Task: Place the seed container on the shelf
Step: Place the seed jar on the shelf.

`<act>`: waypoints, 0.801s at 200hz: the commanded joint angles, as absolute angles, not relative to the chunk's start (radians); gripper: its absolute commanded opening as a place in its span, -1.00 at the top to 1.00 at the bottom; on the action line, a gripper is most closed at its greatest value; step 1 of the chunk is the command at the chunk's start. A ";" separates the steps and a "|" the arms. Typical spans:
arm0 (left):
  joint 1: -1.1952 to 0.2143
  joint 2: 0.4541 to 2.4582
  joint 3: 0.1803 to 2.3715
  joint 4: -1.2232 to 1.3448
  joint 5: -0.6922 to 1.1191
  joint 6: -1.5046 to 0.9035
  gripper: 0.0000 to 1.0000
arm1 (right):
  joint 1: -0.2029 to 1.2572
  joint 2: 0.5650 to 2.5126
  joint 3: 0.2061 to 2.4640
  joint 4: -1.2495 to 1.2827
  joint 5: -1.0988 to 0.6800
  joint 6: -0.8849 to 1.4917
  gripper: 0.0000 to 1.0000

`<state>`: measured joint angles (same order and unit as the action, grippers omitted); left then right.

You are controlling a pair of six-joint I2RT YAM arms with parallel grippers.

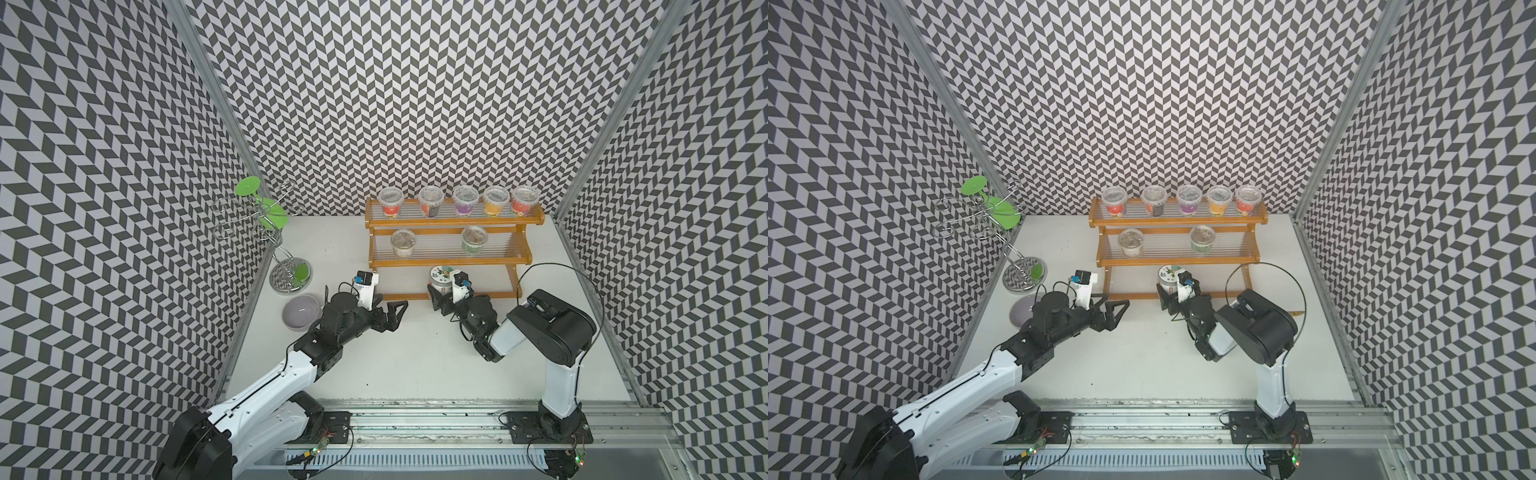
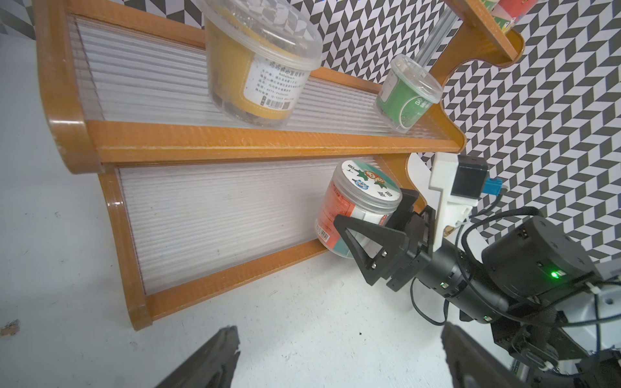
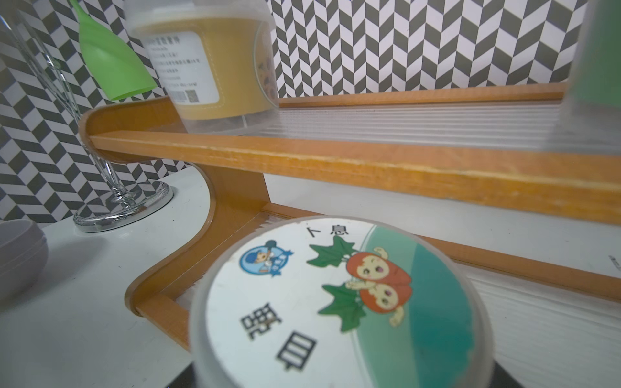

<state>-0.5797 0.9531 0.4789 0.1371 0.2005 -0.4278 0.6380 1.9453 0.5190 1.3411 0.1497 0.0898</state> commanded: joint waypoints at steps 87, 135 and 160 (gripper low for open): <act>-0.551 0.910 0.465 0.146 0.239 -0.402 -0.95 | 0.637 1.995 0.621 1.201 0.247 0.211 -0.81; -0.545 0.909 0.464 0.143 0.250 -0.402 -0.95 | 0.640 1.984 0.621 1.182 0.279 0.179 -0.94; -0.544 0.907 0.464 0.141 0.252 -0.402 -0.95 | 0.640 1.958 0.598 1.185 0.265 0.178 -0.96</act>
<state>-0.5499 0.9253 0.4709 0.1364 0.2348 -0.4164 0.6384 1.9789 0.6136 1.1725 0.2497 0.1848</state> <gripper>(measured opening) 0.976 0.973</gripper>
